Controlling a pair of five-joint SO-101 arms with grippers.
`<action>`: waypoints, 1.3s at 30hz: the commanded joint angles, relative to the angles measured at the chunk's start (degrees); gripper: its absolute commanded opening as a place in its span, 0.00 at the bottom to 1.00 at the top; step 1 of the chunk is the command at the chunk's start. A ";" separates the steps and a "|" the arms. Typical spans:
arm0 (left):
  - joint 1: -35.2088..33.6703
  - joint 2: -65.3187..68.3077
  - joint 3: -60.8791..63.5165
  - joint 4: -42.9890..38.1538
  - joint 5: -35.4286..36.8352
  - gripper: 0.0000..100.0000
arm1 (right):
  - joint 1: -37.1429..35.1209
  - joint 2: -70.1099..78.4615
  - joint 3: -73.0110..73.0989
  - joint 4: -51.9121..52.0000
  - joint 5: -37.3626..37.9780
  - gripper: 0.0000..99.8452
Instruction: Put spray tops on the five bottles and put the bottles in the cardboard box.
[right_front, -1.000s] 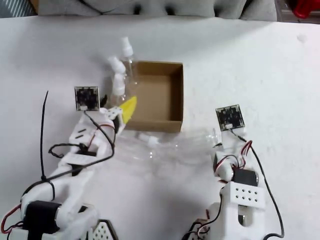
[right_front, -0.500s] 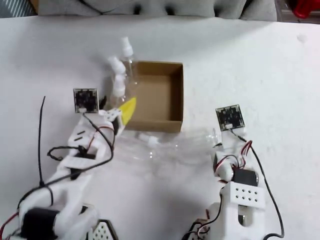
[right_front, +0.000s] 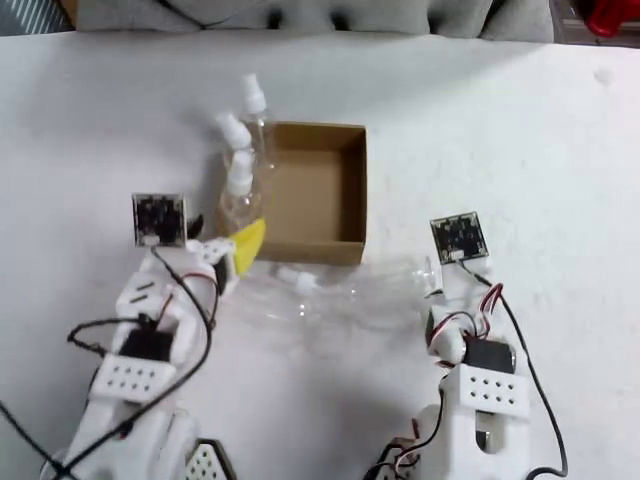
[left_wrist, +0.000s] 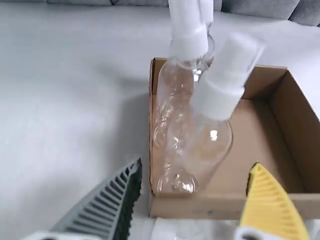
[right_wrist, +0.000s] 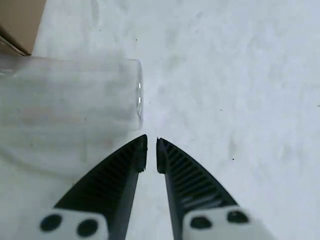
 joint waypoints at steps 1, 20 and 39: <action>-0.40 -8.75 3.69 0.35 -2.11 0.31 | 0.40 -0.92 -0.53 -0.84 0.70 0.02; -13.76 -37.76 11.52 32.44 -4.84 0.31 | 1.54 -0.92 -0.53 -0.57 2.90 0.02; -13.76 -39.16 11.52 38.33 -11.78 0.15 | -19.47 -0.31 -24.62 32.84 45.27 0.16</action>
